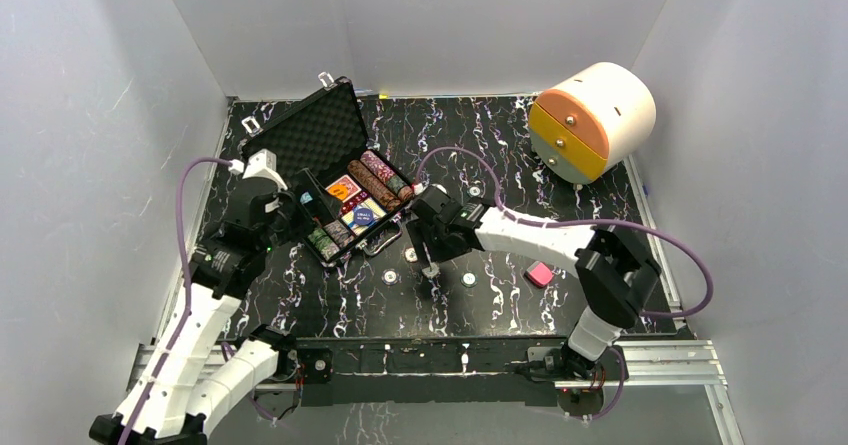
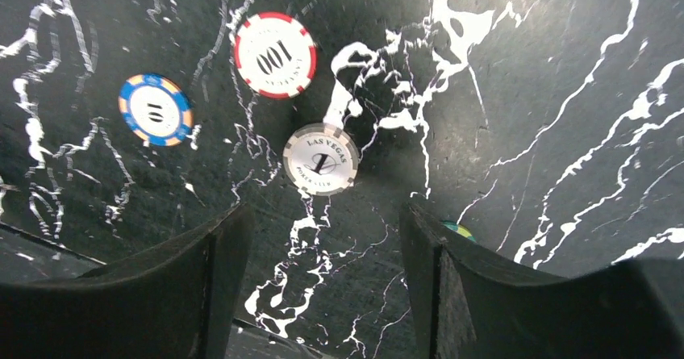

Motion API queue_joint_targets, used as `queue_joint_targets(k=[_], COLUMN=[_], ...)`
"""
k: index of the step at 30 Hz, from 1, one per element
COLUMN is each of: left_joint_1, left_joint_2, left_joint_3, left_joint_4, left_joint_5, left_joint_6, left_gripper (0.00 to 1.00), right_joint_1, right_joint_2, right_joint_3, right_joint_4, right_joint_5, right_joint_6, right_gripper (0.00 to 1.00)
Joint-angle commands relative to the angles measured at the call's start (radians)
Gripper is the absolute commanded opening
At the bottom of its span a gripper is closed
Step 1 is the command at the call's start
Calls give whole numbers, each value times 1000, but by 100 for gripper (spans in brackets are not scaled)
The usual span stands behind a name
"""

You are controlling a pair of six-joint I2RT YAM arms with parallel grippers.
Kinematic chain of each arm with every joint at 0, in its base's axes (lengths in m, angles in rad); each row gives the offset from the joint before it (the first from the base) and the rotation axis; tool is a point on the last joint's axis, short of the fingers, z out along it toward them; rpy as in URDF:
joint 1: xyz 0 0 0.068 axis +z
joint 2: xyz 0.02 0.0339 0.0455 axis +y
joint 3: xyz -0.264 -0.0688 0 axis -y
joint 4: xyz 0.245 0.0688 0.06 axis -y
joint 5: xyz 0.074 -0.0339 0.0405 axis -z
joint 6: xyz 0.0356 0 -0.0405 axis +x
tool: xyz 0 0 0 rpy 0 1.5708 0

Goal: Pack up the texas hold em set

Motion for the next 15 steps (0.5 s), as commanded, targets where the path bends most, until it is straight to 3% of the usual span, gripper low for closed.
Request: queue_joint_targets(k=[1,7,15], left_joint_1=[-1,-2,-1], left_joint_2=[8,56,78], left_joint_3=[-47,-98,-102], left_joint_4=[83,136,138], left_joint_5=[27,65,57], left_joint_6=[-53,-94,-95], left_gripper=[93,89,92], right_joint_1=[3,5,14], right_joint_2=[46,94,157], right_joint_3=[-31,-26,2], right_joint_4=[35,51,46], right_joint_5=[-31,-21,-54], right_joint_6=[37,24,-32], right_gripper=[72,68,69])
